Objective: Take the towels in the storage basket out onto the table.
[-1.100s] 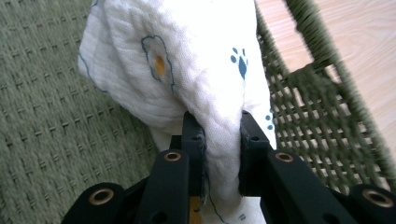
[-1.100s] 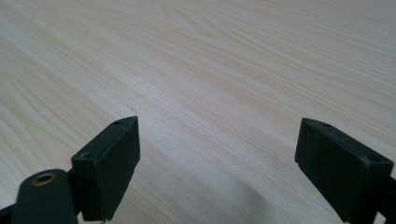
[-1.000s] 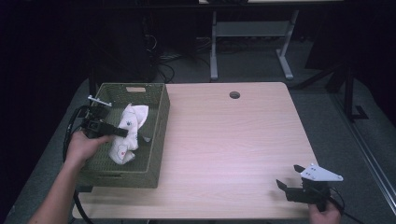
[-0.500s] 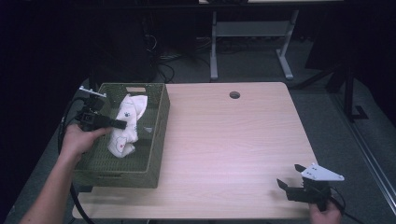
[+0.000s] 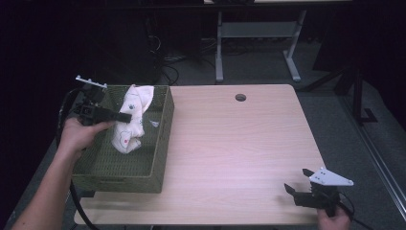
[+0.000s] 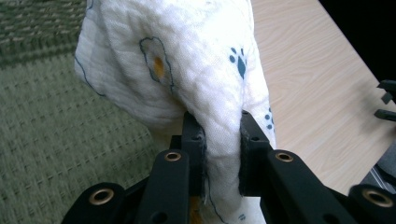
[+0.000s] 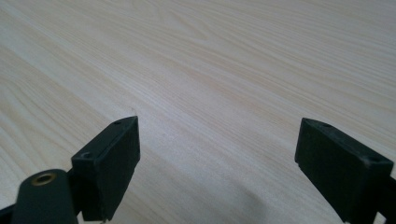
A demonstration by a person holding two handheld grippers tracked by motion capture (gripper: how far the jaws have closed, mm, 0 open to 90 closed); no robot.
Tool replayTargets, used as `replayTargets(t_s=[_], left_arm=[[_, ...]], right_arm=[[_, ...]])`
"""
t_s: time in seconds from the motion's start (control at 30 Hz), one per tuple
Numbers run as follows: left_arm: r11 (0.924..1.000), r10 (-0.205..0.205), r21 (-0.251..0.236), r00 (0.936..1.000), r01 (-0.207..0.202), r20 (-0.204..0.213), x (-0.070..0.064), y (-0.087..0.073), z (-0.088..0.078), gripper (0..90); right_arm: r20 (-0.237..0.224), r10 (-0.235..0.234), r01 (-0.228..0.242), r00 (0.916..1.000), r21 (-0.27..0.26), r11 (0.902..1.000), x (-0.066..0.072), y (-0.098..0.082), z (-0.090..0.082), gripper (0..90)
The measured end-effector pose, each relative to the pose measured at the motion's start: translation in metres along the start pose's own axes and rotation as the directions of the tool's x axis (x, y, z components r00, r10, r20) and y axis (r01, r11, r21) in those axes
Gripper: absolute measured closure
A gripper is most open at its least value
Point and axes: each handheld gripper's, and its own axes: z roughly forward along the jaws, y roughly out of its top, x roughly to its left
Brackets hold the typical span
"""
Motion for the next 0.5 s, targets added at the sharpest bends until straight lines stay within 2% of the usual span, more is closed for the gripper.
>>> replayTargets(t_s=[0.1,0.13,0.5], left_arm=[[0.9996,0.026,0.008,0.9997,-0.026,-0.004,-0.011,0.006,0.002,76.8],[0.9996,0.026,0.008,0.9997,-0.026,-0.004,-0.011,0.006,0.002,76.8],[0.9964,0.084,0.006,0.9957,-0.084,0.038,-0.039,0.023,0.013,76.8]], right_arm=[[0.0,-0.003,0.003,1.0,-0.002,1.0,0.0,0.0,0.0,13.6],[0.0,-0.003,0.003,1.0,-0.002,1.0,0.0,0.0,0.0,13.6],[0.004,-0.001,0.001,1.0,-0.013,0.9999,-0.001,0.0,-0.004,13.6]])
